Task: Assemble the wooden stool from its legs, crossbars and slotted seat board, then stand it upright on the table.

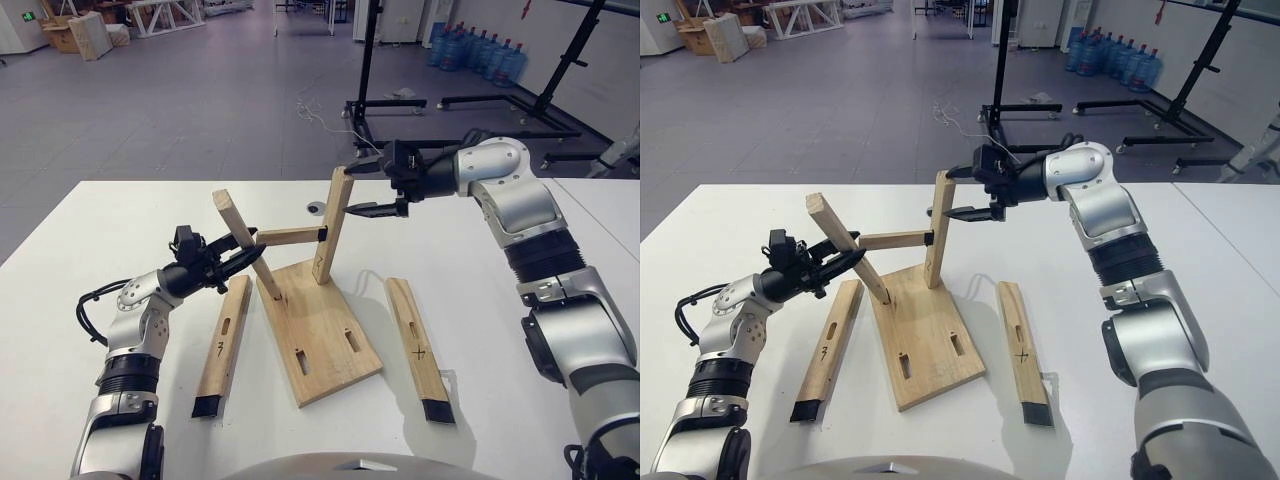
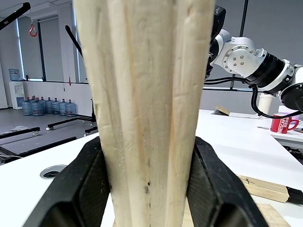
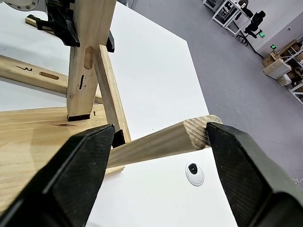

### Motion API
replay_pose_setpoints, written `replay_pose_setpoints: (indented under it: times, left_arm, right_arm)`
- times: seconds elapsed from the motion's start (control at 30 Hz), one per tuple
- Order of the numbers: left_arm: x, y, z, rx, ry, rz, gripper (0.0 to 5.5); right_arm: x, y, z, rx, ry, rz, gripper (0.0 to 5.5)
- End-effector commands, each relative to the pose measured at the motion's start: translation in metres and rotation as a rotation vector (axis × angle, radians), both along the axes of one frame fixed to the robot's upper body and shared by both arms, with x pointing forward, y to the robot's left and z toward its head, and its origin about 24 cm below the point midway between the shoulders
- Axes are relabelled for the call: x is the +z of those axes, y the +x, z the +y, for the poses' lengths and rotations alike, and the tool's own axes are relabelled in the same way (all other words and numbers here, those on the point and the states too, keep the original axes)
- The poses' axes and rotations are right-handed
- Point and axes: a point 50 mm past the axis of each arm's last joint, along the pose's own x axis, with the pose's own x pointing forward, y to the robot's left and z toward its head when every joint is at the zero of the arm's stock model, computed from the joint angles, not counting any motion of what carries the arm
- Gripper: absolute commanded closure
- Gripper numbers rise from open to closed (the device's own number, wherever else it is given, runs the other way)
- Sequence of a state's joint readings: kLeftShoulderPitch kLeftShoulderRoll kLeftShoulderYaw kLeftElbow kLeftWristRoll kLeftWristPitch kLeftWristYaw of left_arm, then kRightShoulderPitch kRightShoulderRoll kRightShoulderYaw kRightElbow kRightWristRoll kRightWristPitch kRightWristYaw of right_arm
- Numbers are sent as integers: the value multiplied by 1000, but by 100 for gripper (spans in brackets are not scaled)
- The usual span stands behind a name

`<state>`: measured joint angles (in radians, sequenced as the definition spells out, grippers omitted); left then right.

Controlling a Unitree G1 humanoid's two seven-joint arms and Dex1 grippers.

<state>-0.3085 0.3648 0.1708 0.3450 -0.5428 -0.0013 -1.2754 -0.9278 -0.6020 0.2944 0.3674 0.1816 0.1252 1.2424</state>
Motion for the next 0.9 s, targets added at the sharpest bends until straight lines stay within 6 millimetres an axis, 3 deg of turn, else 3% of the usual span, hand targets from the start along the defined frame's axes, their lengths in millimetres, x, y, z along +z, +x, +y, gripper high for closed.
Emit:
replay_pose_setpoints:
  times: [0.03, 0.23, 0.43, 0.9]
  left_arm:
    - [-6, 2, 7, 47, 48, 30, 348]
    - [-18, -1, 15, 58, 84, 91, 348]
    - [-31, -4, 12, 18, 161, 140, 348]
    - [-36, -1, 3, -24, 215, 147, 348]
  right_arm:
    - [-50, -9, 3, 72, -152, 197, 198]
    - [-56, -12, 1, 101, -206, 182, 198]
    - [-52, -12, 9, 131, -211, 137, 198]
    - [-42, -19, 31, 221, -232, 52, 198]
